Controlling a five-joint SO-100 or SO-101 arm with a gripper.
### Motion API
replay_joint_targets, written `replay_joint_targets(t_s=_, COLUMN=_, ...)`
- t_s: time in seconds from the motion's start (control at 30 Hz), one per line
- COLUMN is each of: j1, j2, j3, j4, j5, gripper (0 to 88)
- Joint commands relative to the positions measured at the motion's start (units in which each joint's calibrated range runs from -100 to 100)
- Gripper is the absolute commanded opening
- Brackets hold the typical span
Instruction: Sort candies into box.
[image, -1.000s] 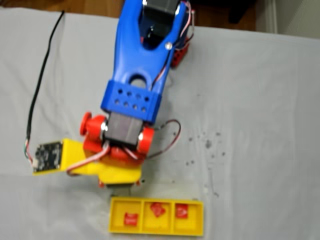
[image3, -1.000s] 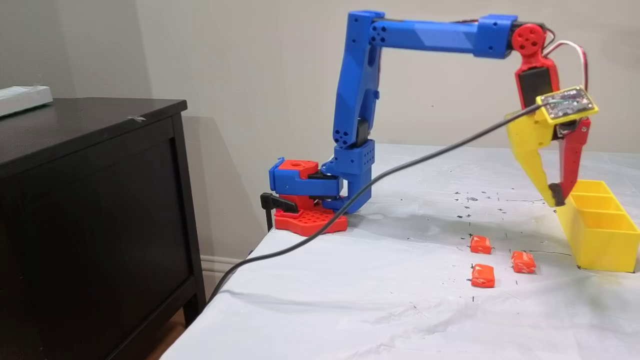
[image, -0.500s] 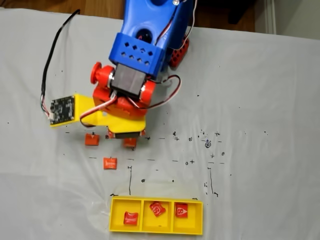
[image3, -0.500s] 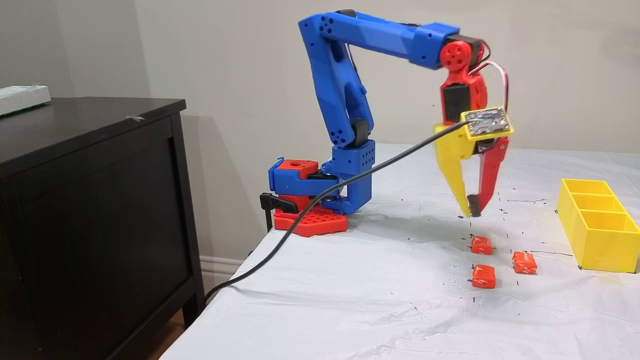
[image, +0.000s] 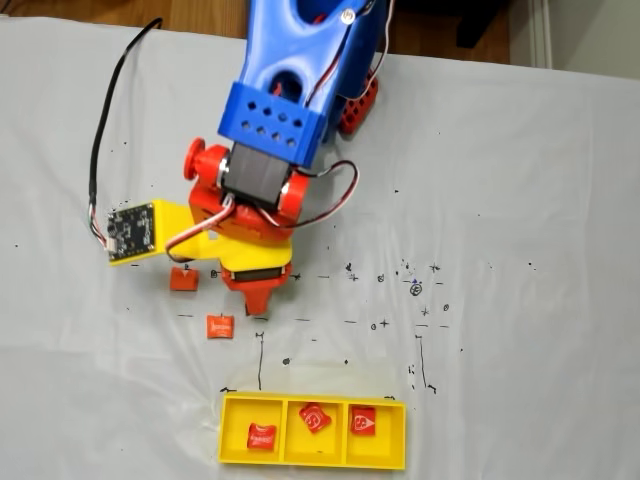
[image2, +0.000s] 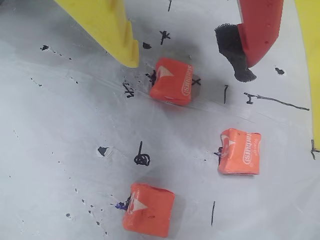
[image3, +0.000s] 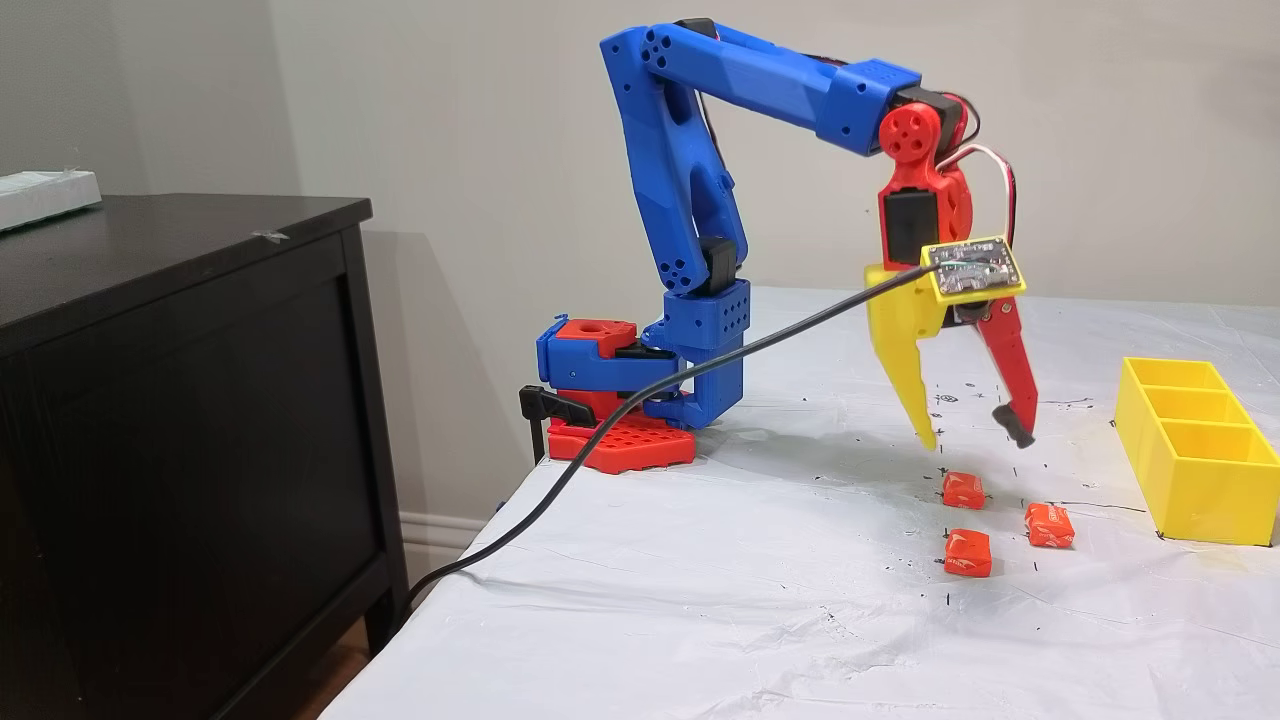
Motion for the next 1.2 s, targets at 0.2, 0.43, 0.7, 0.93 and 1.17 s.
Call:
replay_joint_targets(t_s=0.2, j1=-0.72, j2=3.26, j3=0.31, j4=-3.85, j5=-0.24, gripper=26.0)
replay_joint_targets(t_s=0.43, j1=-1.63, j2=5.04, j3=1.04, j4=-5.98, j5=-0.68, gripper=27.4)
replay_joint_targets(t_s=0.7, j1=-2.17, j2=7.25, j3=1.04, j4=-6.88, j5=-0.73, gripper=27.9)
replay_joint_targets(t_s=0.93, j1=-2.44, j2=11.91, j3=0.4, j4=-9.09, j5=-1.07, gripper=24.0)
replay_joint_targets(t_s=1.17, j1=-2.26, j2=12.42, j3=0.67, j4=-9.66, j5=-1.22, gripper=15.9)
